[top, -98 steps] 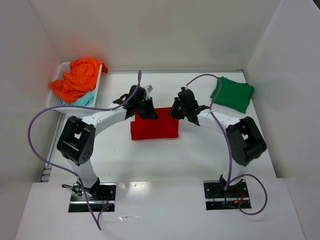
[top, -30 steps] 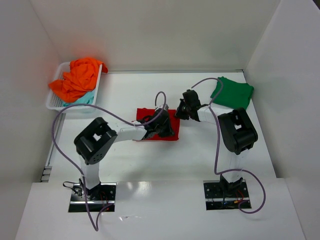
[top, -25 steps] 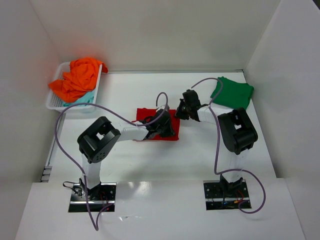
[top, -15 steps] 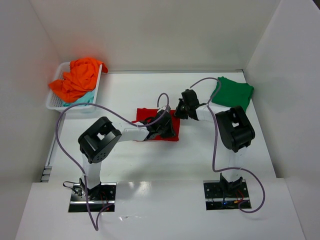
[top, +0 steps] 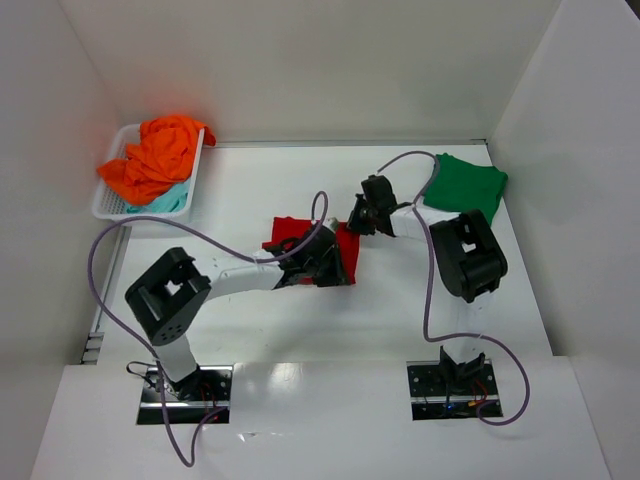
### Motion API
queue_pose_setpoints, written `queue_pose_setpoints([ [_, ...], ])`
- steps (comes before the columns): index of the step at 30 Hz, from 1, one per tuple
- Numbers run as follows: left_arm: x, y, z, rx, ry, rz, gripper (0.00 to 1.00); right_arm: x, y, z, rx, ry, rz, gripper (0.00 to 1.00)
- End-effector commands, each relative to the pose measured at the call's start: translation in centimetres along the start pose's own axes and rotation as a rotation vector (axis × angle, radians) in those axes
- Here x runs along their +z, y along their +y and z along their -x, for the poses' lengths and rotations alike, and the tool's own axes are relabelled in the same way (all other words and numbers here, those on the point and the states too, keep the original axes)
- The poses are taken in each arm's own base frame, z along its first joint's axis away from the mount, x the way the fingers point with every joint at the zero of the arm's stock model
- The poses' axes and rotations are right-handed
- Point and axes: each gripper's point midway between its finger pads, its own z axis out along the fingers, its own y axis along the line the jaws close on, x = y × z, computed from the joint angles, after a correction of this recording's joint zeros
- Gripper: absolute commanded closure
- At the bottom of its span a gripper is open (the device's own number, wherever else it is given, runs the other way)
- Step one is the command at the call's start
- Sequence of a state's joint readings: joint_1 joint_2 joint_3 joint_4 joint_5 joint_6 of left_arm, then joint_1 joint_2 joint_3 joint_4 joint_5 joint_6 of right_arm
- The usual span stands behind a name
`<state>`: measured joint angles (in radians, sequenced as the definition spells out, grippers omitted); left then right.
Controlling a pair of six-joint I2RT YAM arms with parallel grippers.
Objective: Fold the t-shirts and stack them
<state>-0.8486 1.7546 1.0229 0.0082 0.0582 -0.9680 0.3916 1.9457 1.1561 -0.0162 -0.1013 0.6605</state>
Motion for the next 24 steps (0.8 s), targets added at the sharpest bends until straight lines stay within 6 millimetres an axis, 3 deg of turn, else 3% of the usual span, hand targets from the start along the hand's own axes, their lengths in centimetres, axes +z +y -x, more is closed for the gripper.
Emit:
queue_pose_setpoints([
  [1, -4.5, -5.0, 3.8, 0.051, -0.108, -0.109, 0.71, -3.7, 2.4, 4.8, -0.020, -0.116, 0.032, 0.98],
  [3, -6.2, -5.8, 5.0, 0.070, -0.157, -0.120, 0.49, -5.4, 2.2, 5.6, -0.014, -0.145, 0.017, 0.92],
  [4, -7.6, -6.1, 5.9, 0.096, -0.207, -0.127, 0.31, -7.3, 3.0, 6.2, -0.016, -0.167, 0.035, 0.86],
  [5, -8.4, -6.1, 6.3, 0.094, -0.230, -0.120, 0.23, -8.1, 3.2, 6.4, -0.026, -0.175, 0.040, 0.81],
  [6, -8.8, -4.8, 7.0, 0.093, -0.254, -0.086, 0.16, -8.6, 3.0, 6.0, -0.025, -0.166, 0.032, 0.73],
  [7, -10.0, -4.5, 7.9, 0.092, -0.292, -0.086, 0.12, -9.5, 2.9, 5.7, -0.014, -0.163, 0.031, 0.47],
  [8, -10.0, -2.9, 7.9, 0.080, -0.306, -0.041, 0.06, -9.9, 2.6, 5.2, -0.013, -0.155, 0.024, 0.37],
  [9, -10.4, -2.4, 8.4, 0.072, -0.327, -0.030, 0.03, -9.9, 1.5, 3.6, 0.001, -0.123, 0.011, 0.28],
  [11, -11.5, -1.3, 9.3, 0.081, -0.373, 0.005, 0.00, -10.9, 1.1, 2.7, 0.022, -0.129, 0.018, 0.11],
  [12, -11.3, -0.6, 9.4, 0.073, -0.371, 0.020, 0.00, -10.7, -0.2, 1.1, 0.039, -0.100, -0.005, 0.07],
  [14, -11.8, 0.5, 10.1, 0.067, -0.392, 0.058, 0.00, -10.9, -0.7, -0.4, 0.051, -0.065, -0.001, 0.00],
  [17, -11.8, 2.4, 10.8, 0.014, -0.396, 0.087, 0.00, -10.6, -1.5, -3.1, 0.070, -0.002, 0.010, 0.00],
  [21, -11.6, 5.4, 11.0, -0.039, -0.362, 0.107, 0.00, -10.4, -1.4, -5.1, 0.080, 0.026, 0.028, 0.00],
  [24, -12.7, 6.4, 12.3, -0.071, -0.393, 0.096, 0.00, -9.5, -1.3, -5.7, 0.091, 0.049, 0.051, 0.00],
])
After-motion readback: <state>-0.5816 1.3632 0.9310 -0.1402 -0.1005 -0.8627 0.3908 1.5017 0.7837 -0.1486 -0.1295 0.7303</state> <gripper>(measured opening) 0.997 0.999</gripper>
